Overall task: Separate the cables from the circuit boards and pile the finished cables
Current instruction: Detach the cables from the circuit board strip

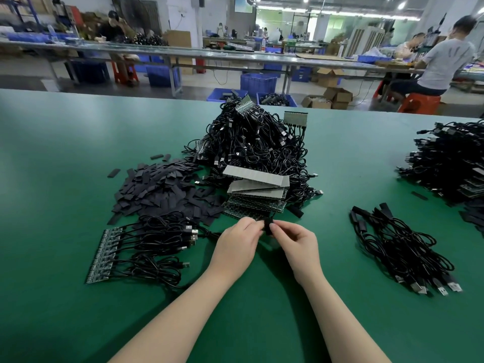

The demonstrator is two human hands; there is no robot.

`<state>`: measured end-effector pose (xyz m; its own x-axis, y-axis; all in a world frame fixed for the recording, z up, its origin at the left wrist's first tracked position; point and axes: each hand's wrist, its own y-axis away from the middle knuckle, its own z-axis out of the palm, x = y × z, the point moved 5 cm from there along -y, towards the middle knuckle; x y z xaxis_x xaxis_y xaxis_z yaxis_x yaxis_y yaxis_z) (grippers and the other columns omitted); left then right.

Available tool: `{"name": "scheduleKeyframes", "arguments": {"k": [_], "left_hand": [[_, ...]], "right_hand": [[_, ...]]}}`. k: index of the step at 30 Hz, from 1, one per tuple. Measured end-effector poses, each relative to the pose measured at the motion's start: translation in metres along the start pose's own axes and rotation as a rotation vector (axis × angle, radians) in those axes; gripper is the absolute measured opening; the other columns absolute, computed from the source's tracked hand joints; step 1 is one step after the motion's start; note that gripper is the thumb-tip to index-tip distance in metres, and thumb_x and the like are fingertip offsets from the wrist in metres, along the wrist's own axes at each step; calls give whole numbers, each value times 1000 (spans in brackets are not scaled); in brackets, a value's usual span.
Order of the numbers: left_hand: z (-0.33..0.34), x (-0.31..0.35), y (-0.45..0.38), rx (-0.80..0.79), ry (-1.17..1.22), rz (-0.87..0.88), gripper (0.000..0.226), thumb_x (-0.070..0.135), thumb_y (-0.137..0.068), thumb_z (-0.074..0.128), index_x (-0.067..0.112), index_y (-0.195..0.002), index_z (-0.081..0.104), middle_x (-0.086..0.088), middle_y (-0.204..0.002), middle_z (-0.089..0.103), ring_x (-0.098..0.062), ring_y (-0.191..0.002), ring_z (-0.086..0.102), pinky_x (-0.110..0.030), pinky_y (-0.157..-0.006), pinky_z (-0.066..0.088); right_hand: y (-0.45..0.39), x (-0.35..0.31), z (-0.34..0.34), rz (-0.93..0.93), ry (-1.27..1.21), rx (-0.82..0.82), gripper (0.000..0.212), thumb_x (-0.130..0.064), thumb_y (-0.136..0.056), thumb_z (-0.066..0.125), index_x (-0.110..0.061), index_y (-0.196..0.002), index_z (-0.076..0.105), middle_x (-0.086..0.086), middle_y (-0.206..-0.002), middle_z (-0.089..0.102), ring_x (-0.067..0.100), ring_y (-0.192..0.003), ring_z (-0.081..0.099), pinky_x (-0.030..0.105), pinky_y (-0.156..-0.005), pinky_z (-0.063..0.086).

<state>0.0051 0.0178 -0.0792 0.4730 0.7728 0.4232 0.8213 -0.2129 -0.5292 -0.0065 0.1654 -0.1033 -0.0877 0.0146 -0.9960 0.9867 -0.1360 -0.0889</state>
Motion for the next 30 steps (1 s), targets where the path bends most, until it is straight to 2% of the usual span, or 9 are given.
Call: {"name": "scheduleKeyframes", "arguments": {"k": [3, 7, 9, 14, 17, 20, 22, 26, 30], "left_hand": [[1, -4, 1, -5, 16, -27, 17, 16, -95, 57, 10, -107, 68, -2, -98, 62, -24, -78, 61, -39, -62, 51], [4, -3, 2, -14, 26, -13, 20, 25, -95, 57, 14, -108, 67, 2, -98, 61, -19, -78, 61, -36, -62, 51], [3, -3, 2, -13, 26, -9, 17, 26, -94, 58, 15, -103, 67, 2, -94, 61, -19, -75, 60, -34, -60, 50], [7, -6, 2, -6, -11, -40, 14, 25, -92, 55, 14, -87, 62, 3, -87, 57, -19, -71, 56, -33, -55, 46], [8, -8, 2, -17, -11, -66, 11, 24, -89, 55, 16, -82, 56, 7, -82, 51, -15, -66, 50, -28, -52, 38], [6, -6, 1, -28, 1, -78, 15, 27, -86, 55, 24, -76, 44, 11, -78, 40, -9, -61, 37, -24, -52, 29], [6, -5, 2, -46, 4, -76, 18, 32, -85, 55, 27, -77, 40, 12, -77, 37, -9, -60, 36, -24, -52, 29], [7, -5, 2, -72, -1, -71, 18, 38, -84, 54, 21, -80, 51, 10, -78, 41, -11, -60, 41, -26, -51, 35], [8, -7, 2, -77, -21, -69, 15, 27, -88, 55, 15, -93, 62, 4, -89, 54, -19, -71, 55, -29, -55, 39]], "right_hand": [[0, 1, 3, -1, 48, -21, 16, -9, -88, 74, -25, -88, 76, -6, -83, 78, 8, -80, 73, 20, -76, 55], [-1, 1, 0, -16, 66, 18, 17, -13, -87, 75, -30, -87, 77, -10, -87, 78, 8, -86, 72, 25, -81, 55], [-1, 1, 1, -38, 95, 15, 22, -13, -88, 75, -35, -86, 76, -13, -89, 77, 5, -88, 72, 24, -84, 55], [1, 0, 6, -83, 195, -34, 28, -16, -89, 74, -44, -88, 73, -11, -97, 77, 7, -96, 71, 32, -94, 55], [2, 0, 8, -92, 225, -41, 27, -19, -88, 76, -46, -89, 73, -13, -99, 77, 2, -97, 70, 29, -95, 54], [2, 0, 8, -108, 243, -35, 28, -19, -88, 76, -47, -90, 72, -18, -99, 75, -5, -96, 68, 20, -91, 52], [2, -1, 7, -121, 247, -36, 29, -19, -88, 75, -48, -91, 72, -20, -98, 74, -8, -95, 66, 13, -87, 49], [1, -1, 7, -129, 242, -34, 29, -18, -88, 75, -46, -91, 72, -21, -97, 73, -10, -94, 65, 4, -80, 45], [1, 0, 8, -120, 227, -45, 28, -20, -83, 80, -46, -91, 72, -22, -94, 73, -9, -92, 66, 6, -82, 47]]}}
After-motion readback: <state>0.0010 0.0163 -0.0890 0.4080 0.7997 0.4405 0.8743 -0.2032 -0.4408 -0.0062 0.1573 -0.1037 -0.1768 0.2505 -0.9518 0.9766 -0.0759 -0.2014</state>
